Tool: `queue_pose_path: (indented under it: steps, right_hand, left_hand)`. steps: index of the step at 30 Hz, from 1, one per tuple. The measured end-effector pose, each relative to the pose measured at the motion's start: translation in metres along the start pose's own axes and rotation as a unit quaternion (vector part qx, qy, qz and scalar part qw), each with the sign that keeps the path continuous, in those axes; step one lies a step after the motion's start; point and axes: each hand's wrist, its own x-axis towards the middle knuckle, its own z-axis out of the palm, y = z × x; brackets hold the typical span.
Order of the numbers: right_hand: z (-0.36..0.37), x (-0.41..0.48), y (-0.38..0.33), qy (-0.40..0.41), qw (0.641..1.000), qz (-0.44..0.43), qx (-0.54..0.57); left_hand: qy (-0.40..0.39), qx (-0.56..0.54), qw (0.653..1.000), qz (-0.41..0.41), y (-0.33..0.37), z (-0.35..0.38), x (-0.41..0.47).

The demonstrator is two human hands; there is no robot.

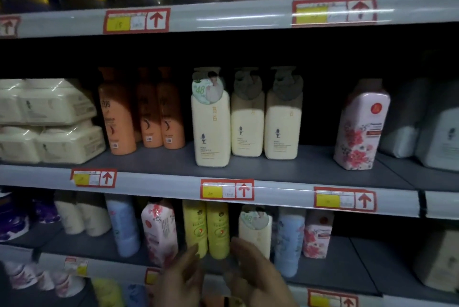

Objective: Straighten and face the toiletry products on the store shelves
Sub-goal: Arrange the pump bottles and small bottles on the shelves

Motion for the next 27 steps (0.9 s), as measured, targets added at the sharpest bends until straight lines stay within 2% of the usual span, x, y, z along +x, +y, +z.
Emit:
queue_pose_path:
  steps: [2, 6, 10, 12, 14, 17, 18, 22, 25, 27]
  right_hand:
    - [-0.034, -0.015, -0.032, 0.043, 0.999, -0.016, -0.007]
    - [-0.105, -0.037, -0.097, 0.178, 0.972, -0.150, -0.033]
    - [-0.176, -0.014, -0.119, 0.346, 0.894, -0.215, -0.189]
    - [-0.212, 0.011, -0.120, 0.396, 0.860, -0.195, -0.254]
    - [-0.239, 0.035, -0.123, 0.394, 0.859, -0.127, -0.302]
    - [-0.257, 0.055, -0.123, 0.333, 0.899, -0.073, -0.276]
    - [-0.258, 0.057, -0.120, 0.324, 0.900, -0.072, -0.282]
    - [-0.247, 0.045, -0.120, 0.360, 0.876, -0.118, -0.297]
    - [-0.229, 0.022, -0.122, 0.390, 0.884, -0.170, -0.194]
    - [-0.214, -0.004, -0.121, 0.405, 0.870, -0.226, -0.169]
  left_hand:
    - [0.007, -0.010, 0.999, 0.043, 0.048, -0.002, -0.016]
    - [-0.006, -0.105, 0.979, 0.176, 0.155, 0.010, -0.020]
    - [-0.115, -0.104, 0.967, 0.204, 0.241, 0.049, 0.004]
    - [-0.158, -0.090, 0.958, 0.224, 0.280, 0.078, 0.029]
    - [-0.202, -0.049, 0.956, 0.210, 0.311, 0.110, 0.062]
    - [-0.258, -0.017, 0.955, 0.146, 0.330, 0.144, 0.099]
    - [-0.267, -0.021, 0.952, 0.147, 0.328, 0.151, 0.105]
    - [-0.213, -0.012, 0.952, 0.221, 0.317, 0.157, 0.098]
    - [-0.166, -0.039, 0.937, 0.306, 0.312, 0.141, 0.070]
    - [-0.134, -0.082, 0.920, 0.359, 0.309, 0.127, 0.043]
